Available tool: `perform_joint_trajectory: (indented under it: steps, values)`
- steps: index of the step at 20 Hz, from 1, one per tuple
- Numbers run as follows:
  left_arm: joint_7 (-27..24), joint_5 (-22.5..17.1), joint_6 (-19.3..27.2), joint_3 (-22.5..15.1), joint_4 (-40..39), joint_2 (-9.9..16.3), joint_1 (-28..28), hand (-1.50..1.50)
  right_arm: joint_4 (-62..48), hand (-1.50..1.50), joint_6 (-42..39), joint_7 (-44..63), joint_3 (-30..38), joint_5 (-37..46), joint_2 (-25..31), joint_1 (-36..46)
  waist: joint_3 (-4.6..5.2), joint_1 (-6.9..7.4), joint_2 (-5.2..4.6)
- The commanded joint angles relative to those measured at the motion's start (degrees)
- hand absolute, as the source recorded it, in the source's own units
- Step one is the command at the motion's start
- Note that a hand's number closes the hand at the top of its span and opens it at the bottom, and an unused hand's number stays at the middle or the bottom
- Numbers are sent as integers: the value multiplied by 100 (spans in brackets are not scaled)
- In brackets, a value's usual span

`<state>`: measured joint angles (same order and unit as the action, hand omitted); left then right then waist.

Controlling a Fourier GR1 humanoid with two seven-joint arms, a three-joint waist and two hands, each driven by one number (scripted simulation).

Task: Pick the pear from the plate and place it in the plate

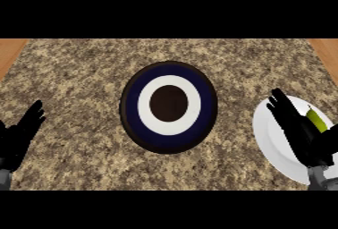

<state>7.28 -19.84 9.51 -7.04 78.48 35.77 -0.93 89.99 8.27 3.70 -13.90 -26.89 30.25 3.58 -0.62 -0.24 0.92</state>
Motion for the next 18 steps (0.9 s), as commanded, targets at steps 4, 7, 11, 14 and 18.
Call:
perform_joint_trajectory:
  steps: [4, 7, 11, 14, 18]
  values:
    - [-443, 199, 27, -20, 887, -227, -948, 0, -849, 150, -445, -290, 741, -298, -72, 1610, 48, 212, -126]
    - [-649, 177, -145, -71, 994, -225, -1098, 0, -1340, 150, -255, 78, 111, 1614, 1618, 1140, 267, 124, -195]
    - [-697, 240, -68, -210, 1051, -555, -1539, 0, -2240, 150, 1432, 282, -22, 2134, 216, 1564, 60, 195, -173]
    - [-284, 133, -75, -87, 1373, -370, -1592, 0, -2450, -150, 1987, -704, 657, 1544, -657, 1437, 35, 145, -116]
    - [-106, 197, -73, -46, 1205, -459, -1832, 0, -2850, -150, 1734, -1806, 1311, 1163, -840, 1699, 47, 65, -114]
